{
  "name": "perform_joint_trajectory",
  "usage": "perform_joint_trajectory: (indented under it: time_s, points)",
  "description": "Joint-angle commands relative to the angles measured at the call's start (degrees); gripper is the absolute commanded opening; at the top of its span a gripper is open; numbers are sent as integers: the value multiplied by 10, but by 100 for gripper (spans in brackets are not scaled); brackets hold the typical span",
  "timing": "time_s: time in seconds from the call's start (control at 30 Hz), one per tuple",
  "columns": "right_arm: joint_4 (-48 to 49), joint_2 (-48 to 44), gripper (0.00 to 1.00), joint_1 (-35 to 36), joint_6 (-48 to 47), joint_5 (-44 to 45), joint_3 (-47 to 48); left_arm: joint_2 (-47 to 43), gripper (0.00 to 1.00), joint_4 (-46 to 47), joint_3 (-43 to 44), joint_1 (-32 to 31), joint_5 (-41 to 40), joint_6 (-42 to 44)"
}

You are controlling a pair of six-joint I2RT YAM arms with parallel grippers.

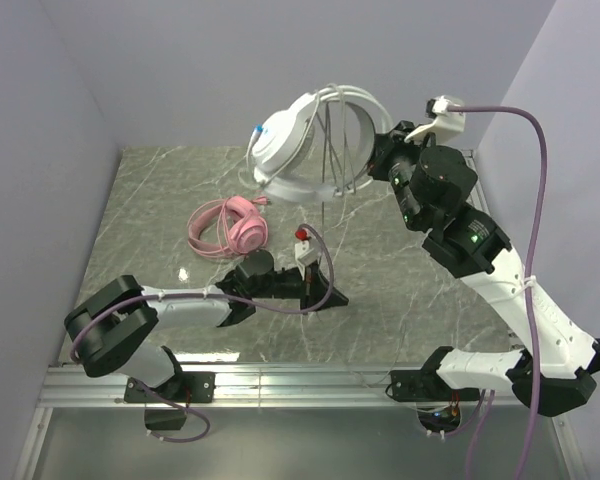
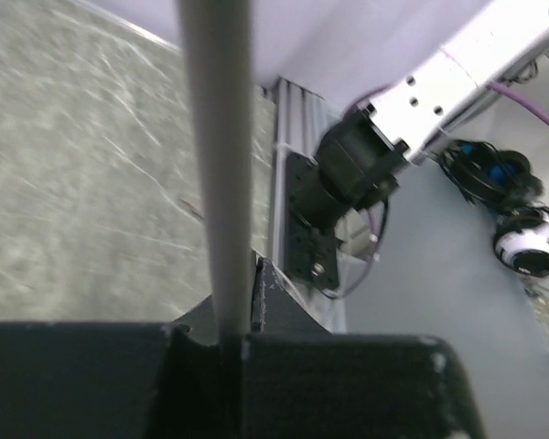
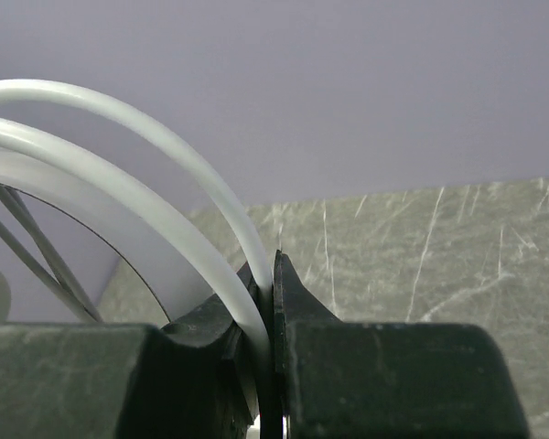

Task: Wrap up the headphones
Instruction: Wrap the headphone cable with the left arm

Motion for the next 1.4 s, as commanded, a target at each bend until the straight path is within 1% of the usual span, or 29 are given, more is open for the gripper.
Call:
perform_joint_trajectory:
  time_s: [0.0, 0.03, 0.23, 0.3, 0.37, 0.4, 0.47, 0.5, 0.57, 0.6, 0.7, 0.8, 0.83, 0.87, 0.97, 1.03, 1.1, 1.17, 1.3, 1.33, 1.37]
  points:
    - [247, -49, 0, -9, 59, 105, -17, 1, 1, -27, -18, -30, -15, -15]
    - [268, -51, 0, -9, 56, 112, -26, -1, 1, -28, -18, -35, -16, -18]
    - [311, -46, 0, -9, 13, 150, -62, -42, 1, -16, -42, -70, -47, -44]
    - [325, -46, 0, -11, -10, 165, -81, -73, 0, -42, -49, -76, -64, -48]
    - [349, -42, 0, -11, -27, 177, -92, -109, 0, -81, -43, -79, -72, -45]
    - [356, -38, 0, -11, -47, 194, -102, -120, 1, -133, -37, -79, -78, -40]
    - [375, -31, 0, -11, -64, 213, -110, -145, 1, -185, -16, -80, -79, -33]
    - [384, -22, 0, -11, -87, 225, -120, -153, 1, -242, -7, -80, -78, -27]
    - [402, -12, 0, -13, -103, 259, -131, -174, 1, -292, 15, -81, -85, -21]
    - [410, -2, 0, -13, -125, 268, -135, -181, 1, -331, 21, -81, -86, -15]
    - [414, 23, 0, -13, -154, 304, -134, -214, 0, -383, 40, -82, -111, -3]
    - [422, 45, 0, -13, -179, 333, -138, -245, 1, -462, 65, -81, -149, 17]
    - [422, 50, 0, -13, -179, 338, -141, -252, 1, -484, 74, -81, -158, 22]
    - [424, 53, 0, -14, -198, 346, -148, -264, 0, -537, 96, -81, -185, 28]
    - [420, 62, 0, -18, -204, 349, -166, -283, 0, -613, 145, -81, -221, 47]
    - [403, 72, 0, -20, -197, 361, -171, -289, 1, -631, 174, -81, -221, 54]
    - [389, 92, 0, -28, -194, 382, -171, -289, 0, -649, 195, -80, -199, 58]
    - [376, 106, 0, -32, -203, 392, -172, -285, 0, -664, 230, -81, -202, 66]
    - [389, 121, 0, -33, -203, 405, -203, -265, 0, -741, 302, -80, -285, 101]
    - [377, 120, 0, -33, -195, 404, -208, -249, 1, -752, 337, -80, -319, 107]
    - [371, 119, 0, -33, -186, 402, -220, -241, 1, -760, 356, -81, -329, 115]
